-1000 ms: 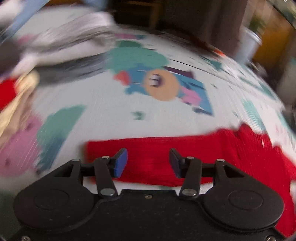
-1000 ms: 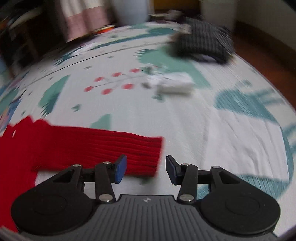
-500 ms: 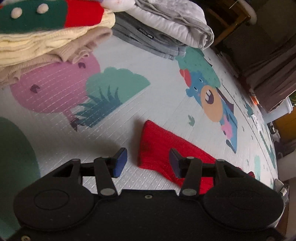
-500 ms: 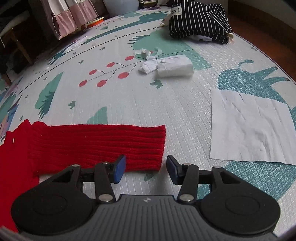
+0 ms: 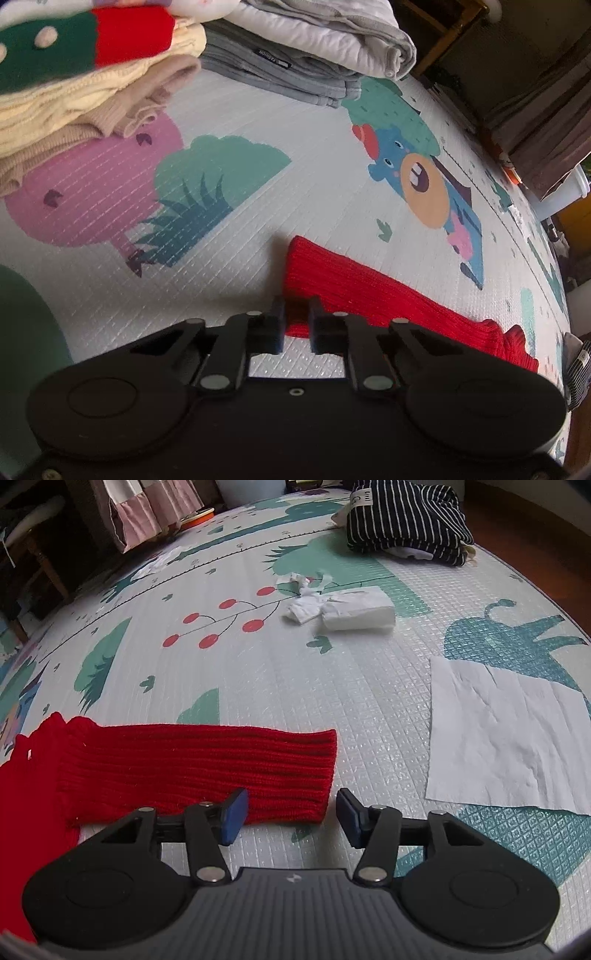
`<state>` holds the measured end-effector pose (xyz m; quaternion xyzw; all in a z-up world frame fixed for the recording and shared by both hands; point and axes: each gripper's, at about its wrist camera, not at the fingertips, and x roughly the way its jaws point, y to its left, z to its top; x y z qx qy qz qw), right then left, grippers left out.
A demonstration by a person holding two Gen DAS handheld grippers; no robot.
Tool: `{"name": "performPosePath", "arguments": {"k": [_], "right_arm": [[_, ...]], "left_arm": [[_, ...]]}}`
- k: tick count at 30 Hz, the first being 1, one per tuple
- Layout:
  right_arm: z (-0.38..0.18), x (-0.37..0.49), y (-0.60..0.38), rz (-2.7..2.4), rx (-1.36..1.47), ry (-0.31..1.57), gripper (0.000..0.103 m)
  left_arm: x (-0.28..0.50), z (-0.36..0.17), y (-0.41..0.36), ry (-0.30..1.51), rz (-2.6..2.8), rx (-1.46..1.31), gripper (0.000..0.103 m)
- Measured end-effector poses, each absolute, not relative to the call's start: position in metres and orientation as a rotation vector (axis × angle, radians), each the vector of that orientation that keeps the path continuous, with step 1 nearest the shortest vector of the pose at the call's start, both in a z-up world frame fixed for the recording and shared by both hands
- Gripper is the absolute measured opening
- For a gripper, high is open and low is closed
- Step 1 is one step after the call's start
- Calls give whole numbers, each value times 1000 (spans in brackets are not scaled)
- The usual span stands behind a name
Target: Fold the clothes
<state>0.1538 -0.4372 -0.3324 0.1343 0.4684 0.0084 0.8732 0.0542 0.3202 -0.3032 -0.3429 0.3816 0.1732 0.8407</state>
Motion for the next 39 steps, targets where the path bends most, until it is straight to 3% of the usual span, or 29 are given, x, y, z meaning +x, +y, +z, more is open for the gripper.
{"name": "performPosePath", "arguments": {"k": [4,7,19,20,21,22,26,33,35,37,39], "right_arm": [[-334,155,-428,54,229,985,75],[-334,157,-420,62,189,993,80],[-333,157,-427,65,245,988,80],[-333,157,-428,65,253,987,80],[-333,157,-429,67,260,987,80],[-333,157,-430,70,264,986,80],[-333,156,-432,83,269,981,79],[-334,158,-445,82,369,980,78],[-334,158,-445,83,371,979,78],[-334,157,-444,85,364,978,78],[-334,158,-445,88,361,978,77]], "left_arm": [[64,-282,309,762,279,-687,1],[78,-260,294,729,181,-666,1],[107,-215,248,675,39,-520,1],[105,-219,256,681,88,-520,24],[102,-226,264,697,133,-508,40],[97,-235,272,720,175,-489,49],[75,-275,300,831,317,-494,48],[79,-300,303,860,342,-467,46],[81,-300,302,866,337,-441,19],[80,-299,305,871,336,-436,5],[78,-294,307,852,321,-457,3]]}}
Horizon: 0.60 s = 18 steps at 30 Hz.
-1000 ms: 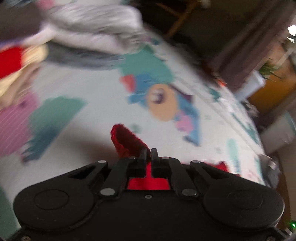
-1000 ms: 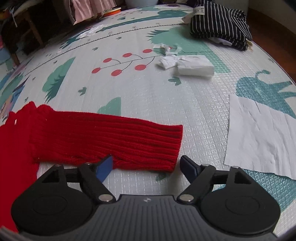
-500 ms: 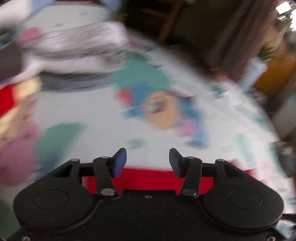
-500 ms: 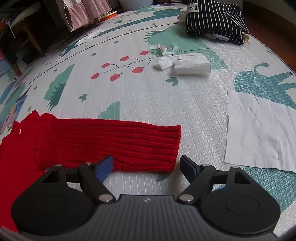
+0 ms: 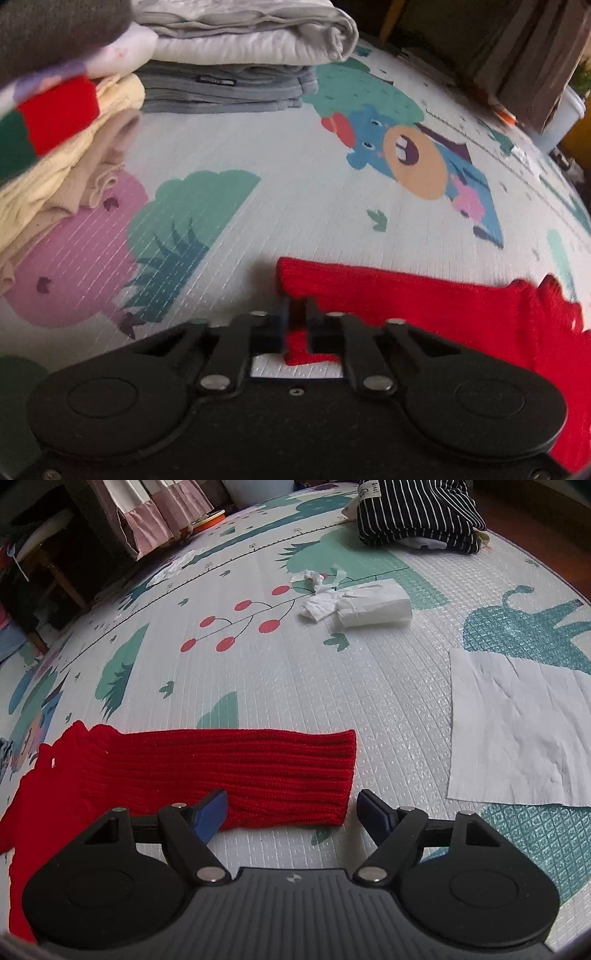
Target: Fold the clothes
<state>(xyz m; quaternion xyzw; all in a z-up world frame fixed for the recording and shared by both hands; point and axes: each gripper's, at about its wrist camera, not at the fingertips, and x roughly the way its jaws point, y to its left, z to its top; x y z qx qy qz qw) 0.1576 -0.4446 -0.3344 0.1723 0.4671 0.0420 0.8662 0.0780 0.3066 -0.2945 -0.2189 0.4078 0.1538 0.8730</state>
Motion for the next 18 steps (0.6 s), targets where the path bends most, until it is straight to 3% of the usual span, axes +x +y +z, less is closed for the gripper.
{"name": "performPosePath", "arguments": {"k": [18], "right_arm": [[-335,157,-446,110,355,980,78]], "left_arm": [[149,-215,187,692,-197,-519,2]]}}
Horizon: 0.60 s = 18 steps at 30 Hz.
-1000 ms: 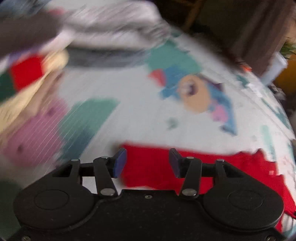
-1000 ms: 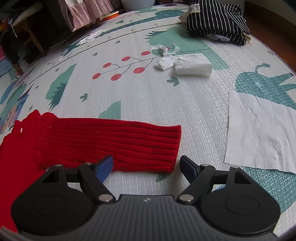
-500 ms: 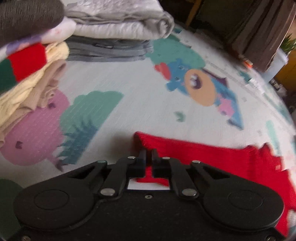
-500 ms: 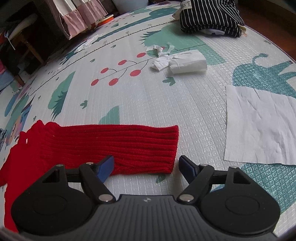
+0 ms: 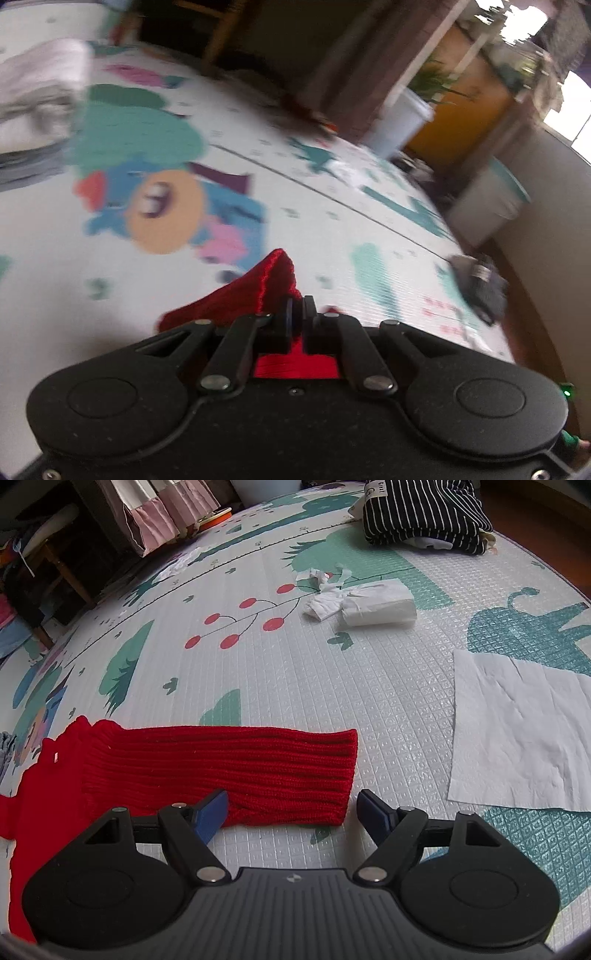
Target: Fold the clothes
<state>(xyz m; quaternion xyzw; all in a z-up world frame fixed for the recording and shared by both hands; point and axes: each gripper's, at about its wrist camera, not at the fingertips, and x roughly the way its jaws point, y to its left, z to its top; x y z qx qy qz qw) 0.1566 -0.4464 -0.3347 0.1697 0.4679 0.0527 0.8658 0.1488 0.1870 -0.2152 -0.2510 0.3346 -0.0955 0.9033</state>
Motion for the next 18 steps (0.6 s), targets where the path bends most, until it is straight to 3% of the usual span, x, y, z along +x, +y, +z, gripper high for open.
{"name": "performPosePath", "arguments": {"k": [18], "right_arm": [[-336,156,-444,119,344,974,81]], "left_arm": [[205,-264,-19,814,-573,-274,2]]}}
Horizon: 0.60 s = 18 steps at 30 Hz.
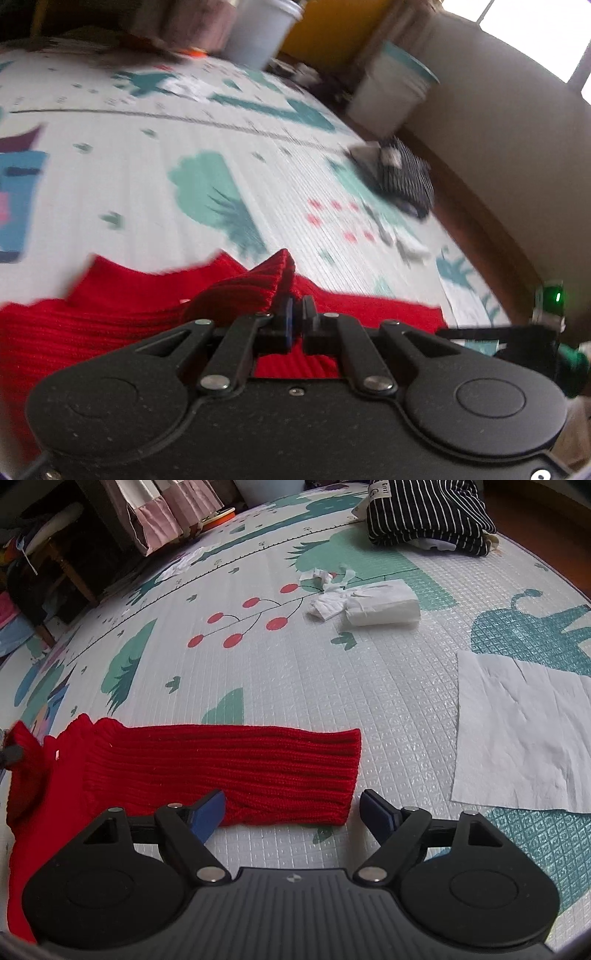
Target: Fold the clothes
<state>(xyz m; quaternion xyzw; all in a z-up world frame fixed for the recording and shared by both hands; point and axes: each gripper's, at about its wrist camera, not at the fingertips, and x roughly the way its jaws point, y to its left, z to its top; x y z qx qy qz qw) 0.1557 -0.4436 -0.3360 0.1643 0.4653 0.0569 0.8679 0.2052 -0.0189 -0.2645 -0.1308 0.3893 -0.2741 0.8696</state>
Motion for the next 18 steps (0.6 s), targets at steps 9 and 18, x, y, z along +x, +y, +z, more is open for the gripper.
{"name": "performPosePath", "arguments": {"k": [9,18], "right_arm": [[-336,156,-445,131,339,979,81],[-336,157,-442,129,324,985,81]], "left_arm": [[208,-288,-52,874,-597,-123,2],[197,-275,-41,842,-713,-183,18]]}}
